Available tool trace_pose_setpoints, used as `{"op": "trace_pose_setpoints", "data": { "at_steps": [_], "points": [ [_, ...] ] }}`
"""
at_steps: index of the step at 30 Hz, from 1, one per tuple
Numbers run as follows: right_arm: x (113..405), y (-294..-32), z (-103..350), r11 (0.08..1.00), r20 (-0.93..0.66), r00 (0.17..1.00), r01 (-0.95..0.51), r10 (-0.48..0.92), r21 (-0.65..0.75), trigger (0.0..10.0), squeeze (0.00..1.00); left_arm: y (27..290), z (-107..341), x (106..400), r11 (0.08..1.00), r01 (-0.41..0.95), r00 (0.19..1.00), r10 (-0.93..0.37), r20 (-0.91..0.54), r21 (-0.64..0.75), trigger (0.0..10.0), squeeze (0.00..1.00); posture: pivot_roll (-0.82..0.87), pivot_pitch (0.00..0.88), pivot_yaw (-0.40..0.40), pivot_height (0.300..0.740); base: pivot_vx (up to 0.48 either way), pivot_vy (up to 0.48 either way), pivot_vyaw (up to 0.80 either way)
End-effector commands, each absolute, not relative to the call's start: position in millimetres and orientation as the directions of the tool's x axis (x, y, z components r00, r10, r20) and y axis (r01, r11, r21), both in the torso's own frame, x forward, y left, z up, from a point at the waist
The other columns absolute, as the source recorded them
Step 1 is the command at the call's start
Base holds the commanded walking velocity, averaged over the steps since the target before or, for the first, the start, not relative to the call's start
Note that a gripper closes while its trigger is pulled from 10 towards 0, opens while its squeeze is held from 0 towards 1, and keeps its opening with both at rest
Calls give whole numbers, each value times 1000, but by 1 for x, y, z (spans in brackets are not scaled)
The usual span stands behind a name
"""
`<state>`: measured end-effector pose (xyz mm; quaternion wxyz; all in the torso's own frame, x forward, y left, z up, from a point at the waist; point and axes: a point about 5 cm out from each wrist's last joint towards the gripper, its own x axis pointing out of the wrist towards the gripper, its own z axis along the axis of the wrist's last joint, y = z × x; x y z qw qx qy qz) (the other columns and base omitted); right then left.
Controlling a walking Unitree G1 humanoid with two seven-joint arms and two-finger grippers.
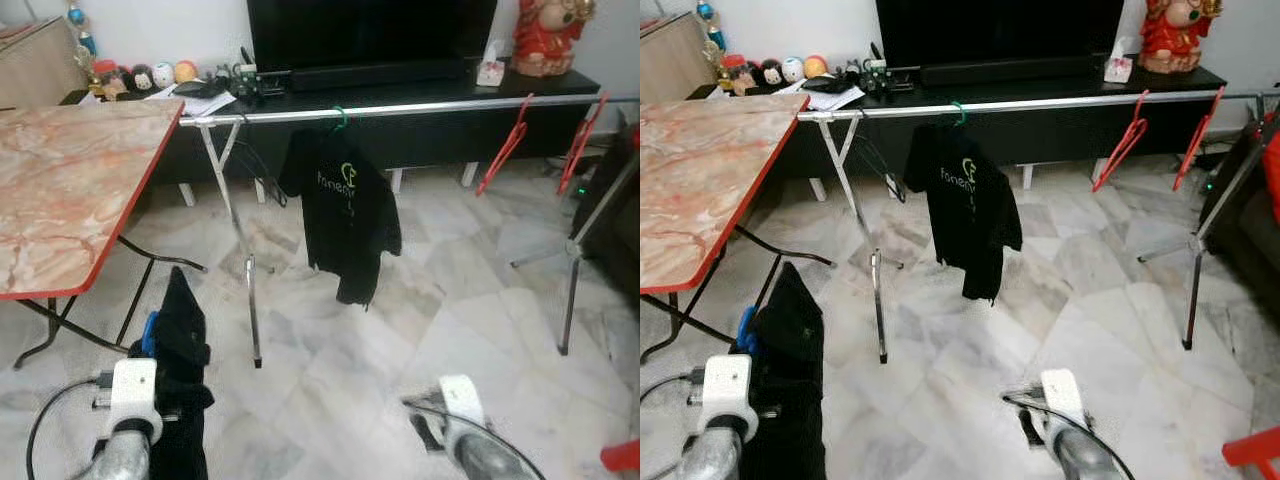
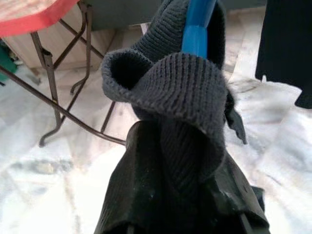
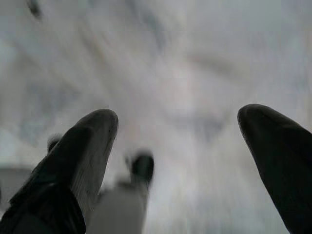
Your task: Hang hanger
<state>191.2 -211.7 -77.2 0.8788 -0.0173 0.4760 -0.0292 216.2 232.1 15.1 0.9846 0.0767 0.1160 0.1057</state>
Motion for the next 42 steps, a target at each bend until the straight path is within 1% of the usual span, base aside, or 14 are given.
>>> {"op": "trace_pose_setpoints", "data": {
  "at_steps": [1,6,7,11,14,16,19,22,25,28,30,34,36,42],
  "points": [
    [189,-209,-79,997,-843,533,52,-70,-50,10000,0,232,32,223,961,-205,965,230,-127,185,10000,0,-52,0,49,740,0,0,0],
    [179,-216,-83,996,-856,509,63,-89,-66,10000,0,225,23,219,961,-194,960,227,-161,200,10000,0,-45,0,51,740,0,0,0],
    [178,-221,-82,996,-855,511,67,-90,-64,10000,0,222,20,215,963,-192,960,225,-169,191,10000,0,-51,0,49,740,0,0,0],
    [179,-226,-80,996,-848,523,64,-81,-56,10000,0,214,16,210,967,-177,959,211,-189,184,10000,0,-50,0,46,740,0,0,0],
    [181,-232,-78,994,-844,527,89,-96,-58,10000,0,210,16,208,970,-149,964,186,-192,190,10000,0,-36,0,50,740,0,0,0],
    [181,-234,-78,993,-851,513,72,-113,-89,10000,0,210,14,207,970,-143,962,183,-201,197,10000,0,-28,0,57,740,0,0,0],
    [182,-235,-77,991,-848,515,107,-125,-81,10000,0,217,16,204,966,-177,958,213,-194,188,10000,0,-24,0,46,740,0,0,0],
    [184,-234,-76,995,-852,514,44,-102,-92,10000,0,232,15,202,951,-240,942,276,-189,194,10000,0,-43,0,38,740,0,0,0],
    [187,-236,-74,996,-848,522,37,-91,-84,10000,0,235,17,204,949,-268,938,297,-181,169,10000,0,-60,0,48,740,0,0,0],
    [188,-236,-73,996,-848,523,39,-87,-78,10000,0,236,17,205,949,-264,939,294,-181,172,10000,0,-60,0,48,740,0,0,0],
    [189,-237,-73,995,-846,525,43,-96,-86,10000,0,236,18,206,949,-260,939,291,-180,180,10000,0,-73,0,62,740,0,-292,0],
    [190,-241,-71,994,-843,527,58,-112,-96,10000,0,239,20,210,948,-259,940,292,-174,185,10000,0,-72,0,63,740,0,-312,0],
    [189,-233,-74,996,-845,527,40,-91,-82,10000,0,246,22,207,941,-278,935,311,-168,192,10000,0,-53,0,59,740,0,-343,0],
    [194,-231,-71,997,-840,538,25,-78,-76,10000,0,251,25,210,936,-294,932,326,-159,191,10000,0,-52,0,60,740,0,-367,0]
  ]
}}
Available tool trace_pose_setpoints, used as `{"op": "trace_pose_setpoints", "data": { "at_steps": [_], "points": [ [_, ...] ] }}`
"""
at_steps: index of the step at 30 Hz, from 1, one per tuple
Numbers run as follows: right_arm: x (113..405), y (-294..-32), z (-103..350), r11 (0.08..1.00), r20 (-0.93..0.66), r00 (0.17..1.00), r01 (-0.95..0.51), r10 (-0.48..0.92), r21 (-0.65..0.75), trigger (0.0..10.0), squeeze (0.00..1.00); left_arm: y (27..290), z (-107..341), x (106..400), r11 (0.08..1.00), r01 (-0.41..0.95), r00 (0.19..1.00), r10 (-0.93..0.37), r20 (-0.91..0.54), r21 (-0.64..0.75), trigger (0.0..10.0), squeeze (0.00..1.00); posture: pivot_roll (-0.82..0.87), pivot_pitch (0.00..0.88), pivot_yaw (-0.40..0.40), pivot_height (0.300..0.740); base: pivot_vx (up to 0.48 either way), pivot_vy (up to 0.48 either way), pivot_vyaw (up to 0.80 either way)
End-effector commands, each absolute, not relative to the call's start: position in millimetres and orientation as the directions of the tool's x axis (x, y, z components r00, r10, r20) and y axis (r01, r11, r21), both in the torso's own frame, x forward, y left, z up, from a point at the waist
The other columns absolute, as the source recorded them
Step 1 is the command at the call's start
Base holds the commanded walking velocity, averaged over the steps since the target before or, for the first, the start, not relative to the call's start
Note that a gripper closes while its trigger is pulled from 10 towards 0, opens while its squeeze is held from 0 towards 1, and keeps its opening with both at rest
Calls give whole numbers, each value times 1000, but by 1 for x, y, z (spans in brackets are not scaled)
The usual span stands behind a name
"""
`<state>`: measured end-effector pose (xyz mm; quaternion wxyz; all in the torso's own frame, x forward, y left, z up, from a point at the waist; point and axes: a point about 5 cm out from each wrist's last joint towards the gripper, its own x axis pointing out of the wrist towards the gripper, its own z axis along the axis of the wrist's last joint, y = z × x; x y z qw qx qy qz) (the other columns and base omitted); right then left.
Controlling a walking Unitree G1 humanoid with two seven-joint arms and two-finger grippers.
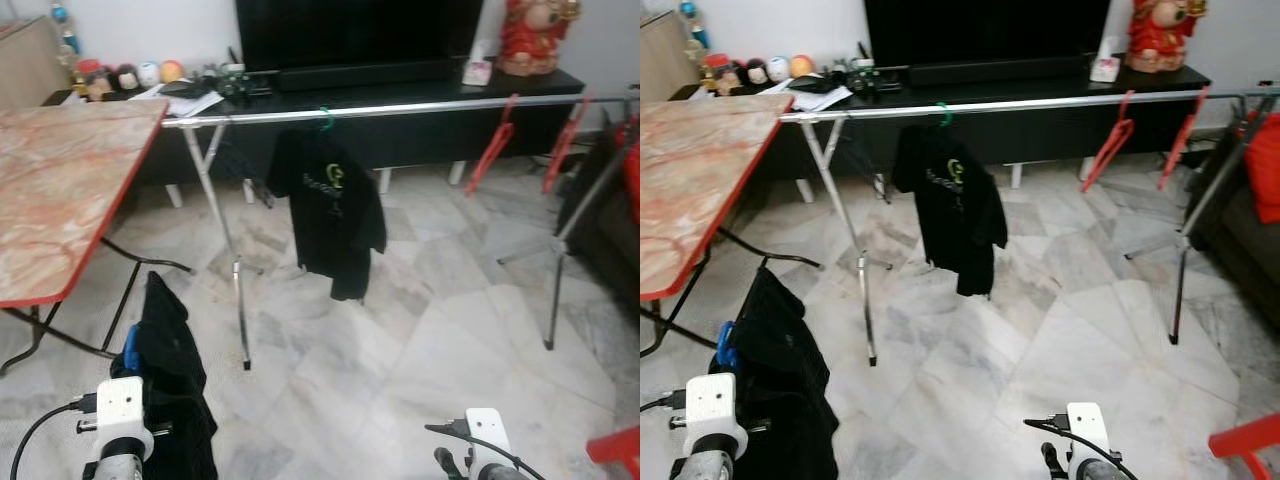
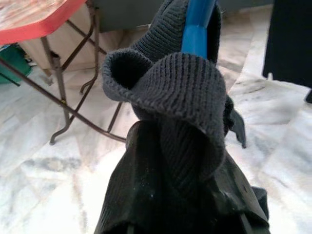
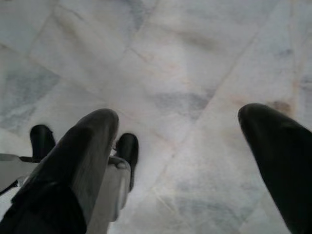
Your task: Hang hanger
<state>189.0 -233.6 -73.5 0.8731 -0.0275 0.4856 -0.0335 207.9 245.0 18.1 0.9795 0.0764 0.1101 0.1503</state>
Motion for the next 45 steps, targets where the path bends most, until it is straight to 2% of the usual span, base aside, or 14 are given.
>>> {"op": "trace_pose_setpoints", "data": {
  "at_steps": [1,14,15,17,18,19,20,22,32,33,35,39,42,45],
  "points": [
    [195,-231,-71,997,-838,541,28,-77,-74,10000,0,252,26,212,936,-298,932,328,-153,188,10000,0,-52,0,61,740,0,-401,0],
    [196,-230,-71,995,-842,535,-30,-69,-100,10000,0,237,28,223,947,-284,942,305,-142,154,10000,0,-127,0,73,740,0,-412,0],
    [196,-230,-71,994,-842,535,-30,-69,-101,10000,0,236,28,224,947,-282,942,304,-142,153,10000,0,-151,0,85,740,0,-412,0],
    [196,-228,-71,993,-838,540,-35,-76,-113,10000,0,237,25,224,953,-267,944,288,-161,141,10000,0,-282,0,187,740,0,-184,0],
    [197,-227,-71,994,-834,545,-12,-85,-108,10000,0,238,23,223,955,-261,943,284,-173,143,10000,0,-282,0,187,740,0,0,0],
    [199,-224,-71,994,-827,553,29,-102,-103,10000,0,241,20,222,959,-244,943,269,-195,143,10000,0,-340,0,257,740,0,0,0],
    [199,-224,-71,994,-825,555,37,-105,-102,10000,0,242,19,221,960,-240,943,265,-200,142,10000,0,-340,0,257,740,0,0,0],
    [200,-217,-72,994,-823,559,76,-105,-75,10000,0,244,20,223,967,-199,950,230,-210,162,10000,0,-395,0,338,740,0,0,0],
    [203,-206,-73,996,-824,561,7,-81,-93,10000,0,255,22,226,965,-203,946,237,-220,167,10000,0,-434,0,376,740,0,0,0],
    [204,-187,-75,996,-815,573,37,-83,-75,10000,0,276,34,245,964,-217,943,248,-222,154,10000,0,-532,0,400,740,0,0,0],
    [200,-171,-78,997,-814,577,53,-70,-49,10000,0,285,43,257,961,-236,942,263,-208,143,10000,0,-486,0,400,740,0,0,0],
    [197,-164,-80,999,-819,573,4,-40,-46,10000,0,278,48,260,963,-232,952,254,-170,138,10000,0,-372,0,400,740,0,0,0],
    [196,-164,-81,999,-823,568,-6,-33,-44,10000,0,270,49,256,963,-231,959,249,-134,138,10000,0,-294,0,342,740,0,0,0],
    [194,-165,-82,996,-830,558,-62,-17,-62,10000,0,265,46,241,961,-229,963,246,-107,153,10000,0,-160,0,212,740,0,0,0]
  ]
}}
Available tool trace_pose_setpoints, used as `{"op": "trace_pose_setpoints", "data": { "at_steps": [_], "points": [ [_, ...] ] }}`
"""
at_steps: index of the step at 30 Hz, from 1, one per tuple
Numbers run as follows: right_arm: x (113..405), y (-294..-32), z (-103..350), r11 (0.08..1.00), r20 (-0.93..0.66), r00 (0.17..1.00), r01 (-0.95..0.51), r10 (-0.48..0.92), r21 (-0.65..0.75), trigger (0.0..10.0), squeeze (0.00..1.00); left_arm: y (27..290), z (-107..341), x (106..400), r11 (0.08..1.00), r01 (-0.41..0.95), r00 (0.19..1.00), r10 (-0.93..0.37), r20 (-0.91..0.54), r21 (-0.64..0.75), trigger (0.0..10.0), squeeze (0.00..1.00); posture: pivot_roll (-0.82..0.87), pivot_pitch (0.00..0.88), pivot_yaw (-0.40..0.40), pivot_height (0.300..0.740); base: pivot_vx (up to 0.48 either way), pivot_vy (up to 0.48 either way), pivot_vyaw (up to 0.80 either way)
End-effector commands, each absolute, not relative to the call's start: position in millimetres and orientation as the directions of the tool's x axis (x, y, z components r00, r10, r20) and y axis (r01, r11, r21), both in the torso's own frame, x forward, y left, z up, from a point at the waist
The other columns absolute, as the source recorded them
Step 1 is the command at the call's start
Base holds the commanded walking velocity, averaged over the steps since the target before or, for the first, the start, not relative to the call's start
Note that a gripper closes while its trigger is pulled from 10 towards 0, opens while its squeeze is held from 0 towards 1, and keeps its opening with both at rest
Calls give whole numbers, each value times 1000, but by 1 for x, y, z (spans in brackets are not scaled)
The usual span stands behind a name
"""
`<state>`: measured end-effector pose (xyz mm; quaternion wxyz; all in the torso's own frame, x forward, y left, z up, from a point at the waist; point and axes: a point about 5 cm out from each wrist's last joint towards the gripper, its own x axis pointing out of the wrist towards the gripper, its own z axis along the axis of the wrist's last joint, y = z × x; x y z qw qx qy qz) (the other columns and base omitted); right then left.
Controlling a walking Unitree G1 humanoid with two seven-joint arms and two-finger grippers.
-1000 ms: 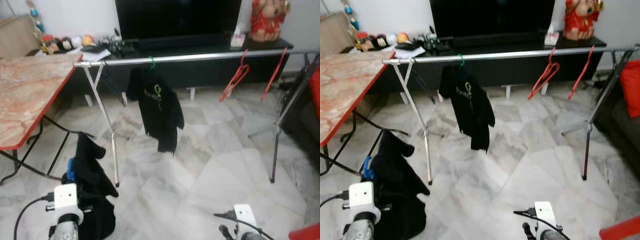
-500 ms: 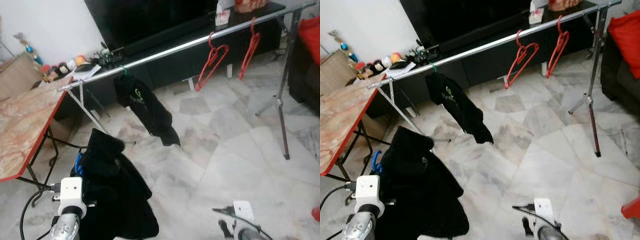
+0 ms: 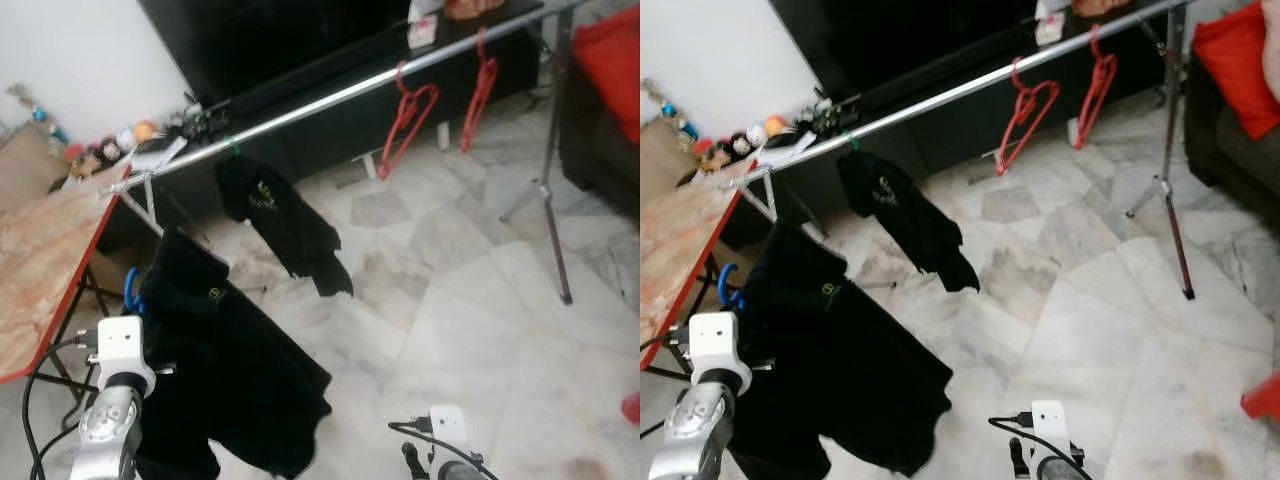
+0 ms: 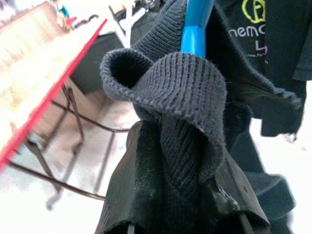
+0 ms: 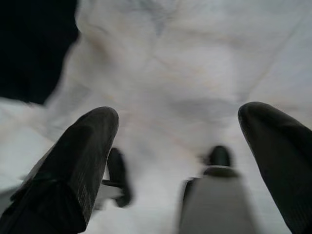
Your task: Hang hanger
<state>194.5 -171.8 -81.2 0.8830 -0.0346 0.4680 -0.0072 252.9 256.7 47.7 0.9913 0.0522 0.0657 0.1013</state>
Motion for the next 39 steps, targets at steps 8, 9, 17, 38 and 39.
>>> {"op": "trace_pose_setpoints", "data": {
  "at_steps": [8,9,17,38,39],
  "points": [
    [194,-176,-81,994,-840,541,-66,-40,-90,10000,0,265,34,213,939,-294,941,317,-122,178,10000,0,-80,0,84,740,0,0,0],
    [194,-177,-81,994,-840,541,-66,-41,-91,10000,0,265,34,211,937,-304,937,327,-122,172,10000,0,-78,0,74,740,0,0,0],
    [198,-177,-79,981,-842,539,-157,-15,-118,10000,0,257,36,204,917,-377,916,390,-95,132,10000,0,-49,0,-35,740,0,0,0],
    [176,-173,-90,979,-866,500,-176,-1,-102,10000,0,234,40,208,941,-304,942,320,-102,149,10000,0,-75,0,12,740,0,-184,0],
    [177,-171,-90,979,-866,501,-174,-1,-102,10000,0,233,40,210,943,-298,943,315,-104,148,10000,0,-81,0,15,740,0,-326,0]
  ]
}}
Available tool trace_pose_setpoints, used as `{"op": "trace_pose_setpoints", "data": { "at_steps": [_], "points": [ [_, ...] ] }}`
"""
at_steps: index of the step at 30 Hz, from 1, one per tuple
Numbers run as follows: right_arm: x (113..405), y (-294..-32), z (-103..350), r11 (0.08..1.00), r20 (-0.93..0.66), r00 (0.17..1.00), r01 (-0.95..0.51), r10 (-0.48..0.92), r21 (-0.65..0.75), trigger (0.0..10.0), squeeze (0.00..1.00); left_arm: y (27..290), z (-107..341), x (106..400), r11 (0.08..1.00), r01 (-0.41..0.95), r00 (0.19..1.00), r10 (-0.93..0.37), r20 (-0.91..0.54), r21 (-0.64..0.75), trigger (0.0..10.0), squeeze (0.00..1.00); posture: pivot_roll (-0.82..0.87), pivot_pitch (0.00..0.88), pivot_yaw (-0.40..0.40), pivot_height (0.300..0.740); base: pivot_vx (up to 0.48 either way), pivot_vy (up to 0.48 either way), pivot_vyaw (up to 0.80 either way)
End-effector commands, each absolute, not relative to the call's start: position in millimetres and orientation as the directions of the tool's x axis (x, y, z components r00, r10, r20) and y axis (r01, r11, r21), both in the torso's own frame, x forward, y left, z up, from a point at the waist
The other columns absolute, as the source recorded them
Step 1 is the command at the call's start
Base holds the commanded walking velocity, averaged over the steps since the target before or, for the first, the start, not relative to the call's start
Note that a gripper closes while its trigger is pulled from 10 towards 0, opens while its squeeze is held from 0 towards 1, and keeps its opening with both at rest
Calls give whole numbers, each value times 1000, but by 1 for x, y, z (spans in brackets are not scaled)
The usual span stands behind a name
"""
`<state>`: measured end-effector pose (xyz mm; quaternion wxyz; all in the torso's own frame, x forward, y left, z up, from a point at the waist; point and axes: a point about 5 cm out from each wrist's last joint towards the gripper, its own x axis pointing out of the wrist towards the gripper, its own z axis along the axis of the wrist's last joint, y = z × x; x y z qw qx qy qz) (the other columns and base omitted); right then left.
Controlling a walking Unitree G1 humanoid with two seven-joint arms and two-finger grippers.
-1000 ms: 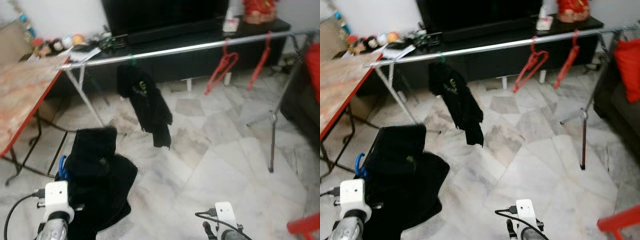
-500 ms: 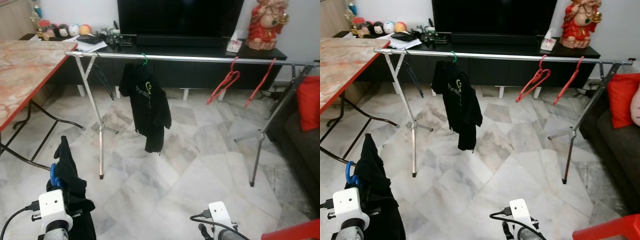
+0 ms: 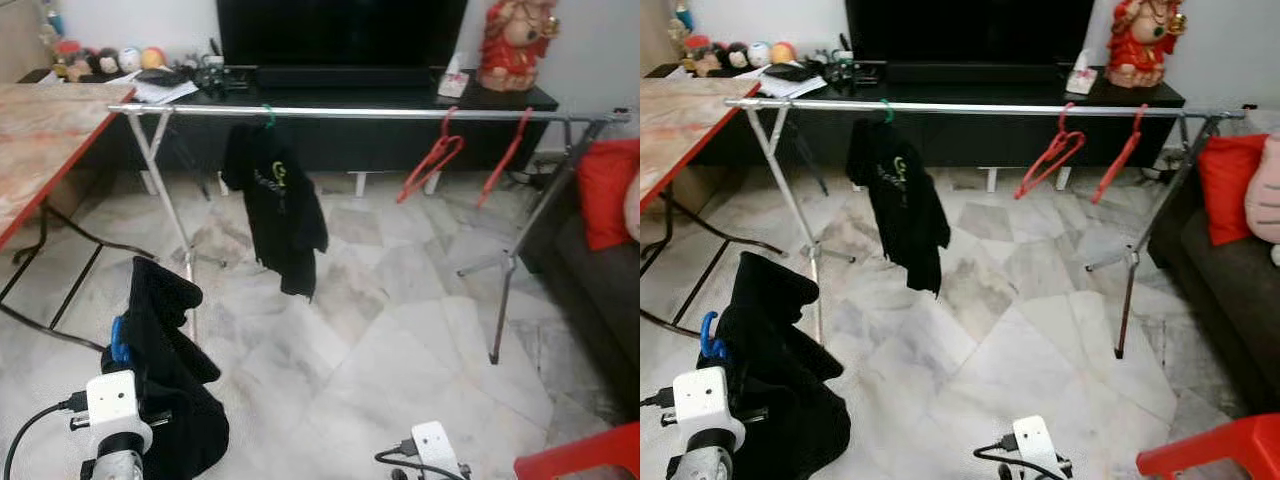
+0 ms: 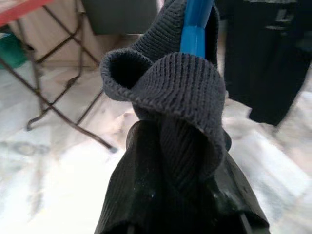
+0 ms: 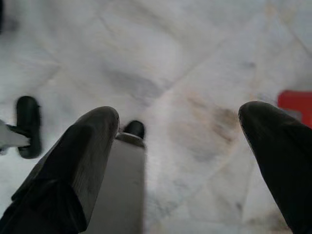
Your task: Hang hanger
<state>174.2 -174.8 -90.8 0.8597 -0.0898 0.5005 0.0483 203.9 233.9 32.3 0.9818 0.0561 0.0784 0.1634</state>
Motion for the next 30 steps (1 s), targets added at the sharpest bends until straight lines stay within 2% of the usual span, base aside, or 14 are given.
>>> {"op": "trace_pose_setpoints", "data": {
  "at_steps": [1,23,30],
  "points": [
    [178,-170,-90,979,-865,502,-174,-1,-102,10000,0,232,40,211,945,-293,945,309,-104,146,10000,0,-87,0,18,740,0,-326,0],
    [183,-168,-88,979,-860,511,-178,8,-97,10000,0,228,41,205,948,-279,948,297,-111,156,10000,0,-60,0,1,740,0,-372,0],
    [182,-168,-88,978,-862,506,-182,5,-101,10000,0,217,40,208,967,-219,965,235,-116,132,10000,0,-66,0,5,740,0,-268,0]
  ]
}}
